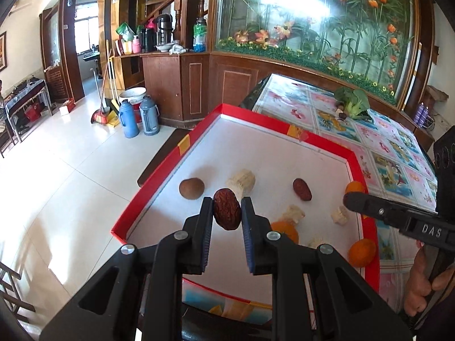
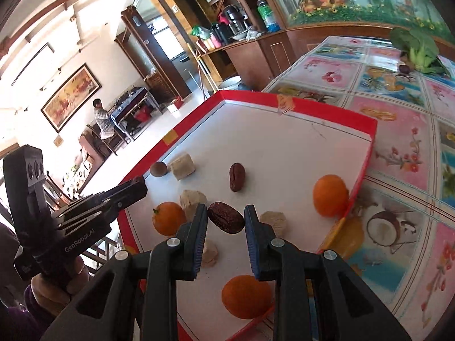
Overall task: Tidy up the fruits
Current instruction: 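Open the right gripper to drop its red date into the tray, then open the left gripper to drop its red date into the tray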
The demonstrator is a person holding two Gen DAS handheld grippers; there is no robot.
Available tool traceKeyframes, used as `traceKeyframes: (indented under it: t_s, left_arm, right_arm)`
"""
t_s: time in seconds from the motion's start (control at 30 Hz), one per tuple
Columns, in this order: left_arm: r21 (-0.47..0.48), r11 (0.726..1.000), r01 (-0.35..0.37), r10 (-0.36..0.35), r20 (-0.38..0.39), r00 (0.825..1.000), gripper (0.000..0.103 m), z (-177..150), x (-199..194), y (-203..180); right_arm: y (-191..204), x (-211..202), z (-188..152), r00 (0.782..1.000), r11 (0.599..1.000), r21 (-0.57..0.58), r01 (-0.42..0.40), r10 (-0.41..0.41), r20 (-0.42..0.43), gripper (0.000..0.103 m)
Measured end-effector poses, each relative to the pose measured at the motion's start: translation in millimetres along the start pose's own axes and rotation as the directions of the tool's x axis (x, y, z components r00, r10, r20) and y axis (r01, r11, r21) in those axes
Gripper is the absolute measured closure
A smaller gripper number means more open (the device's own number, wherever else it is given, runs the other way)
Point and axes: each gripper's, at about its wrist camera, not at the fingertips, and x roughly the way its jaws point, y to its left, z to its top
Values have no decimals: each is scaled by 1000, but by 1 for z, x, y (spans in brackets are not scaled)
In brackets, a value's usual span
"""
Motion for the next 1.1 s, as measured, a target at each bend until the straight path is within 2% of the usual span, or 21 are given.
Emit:
traceKeyframes:
  t_s: [0.73, 0.9, 1.0, 1.1]
  left_arm:
    - [42, 999, -35, 39, -99, 994, 81, -10, 23, -6]
    - [45, 998, -44, 49, -104, 993, 81, -10, 24, -8]
    - [46, 997, -54, 59, -105, 993, 81, -10, 24, -9]
    - [49, 996, -70, 75, -109, 991, 81, -10, 25, -11]
  right_arm:
    - [8, 10, -4, 998, 999, -41, -18, 15, -57, 77]
    - [9, 10, -6, 998, 998, -53, -16, 12, -63, 76]
    - [13, 9, -8, 998, 997, -70, -20, 16, -63, 71]
    - [17, 4, -10, 999, 996, -92, -12, 9, -38, 71]
